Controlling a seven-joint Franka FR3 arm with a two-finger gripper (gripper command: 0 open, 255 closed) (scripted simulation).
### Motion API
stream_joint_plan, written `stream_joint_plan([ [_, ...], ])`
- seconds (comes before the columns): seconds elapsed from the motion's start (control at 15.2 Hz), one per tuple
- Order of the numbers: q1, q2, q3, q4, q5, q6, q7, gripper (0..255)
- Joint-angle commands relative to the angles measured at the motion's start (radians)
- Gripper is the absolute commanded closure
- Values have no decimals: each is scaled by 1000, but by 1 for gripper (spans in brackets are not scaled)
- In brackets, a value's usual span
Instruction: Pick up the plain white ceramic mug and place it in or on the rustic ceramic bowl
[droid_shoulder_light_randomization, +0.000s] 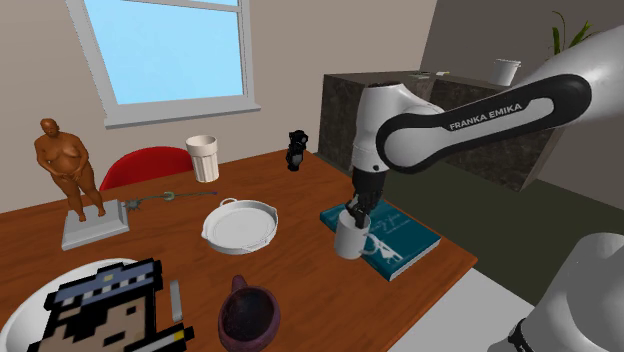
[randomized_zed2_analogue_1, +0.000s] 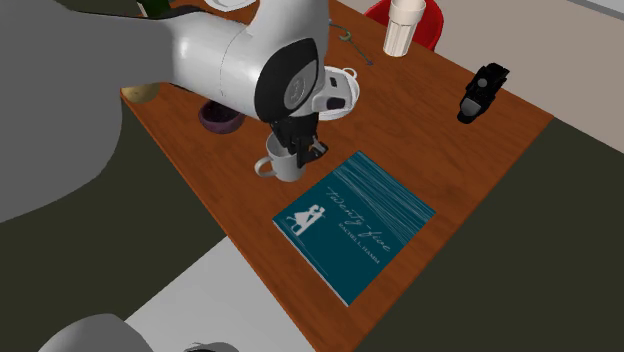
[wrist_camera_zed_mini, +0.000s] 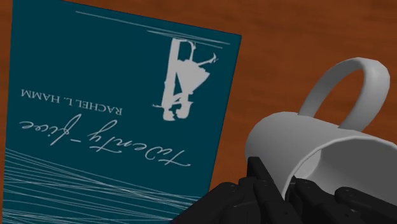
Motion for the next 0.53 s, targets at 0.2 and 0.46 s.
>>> stream_joint_plan([
  [0.2, -2, -26, -7, 48, 1, -73, -6, 255],
  [0.46, -2, -42, -11, 87, 2, -129, -7, 255],
])
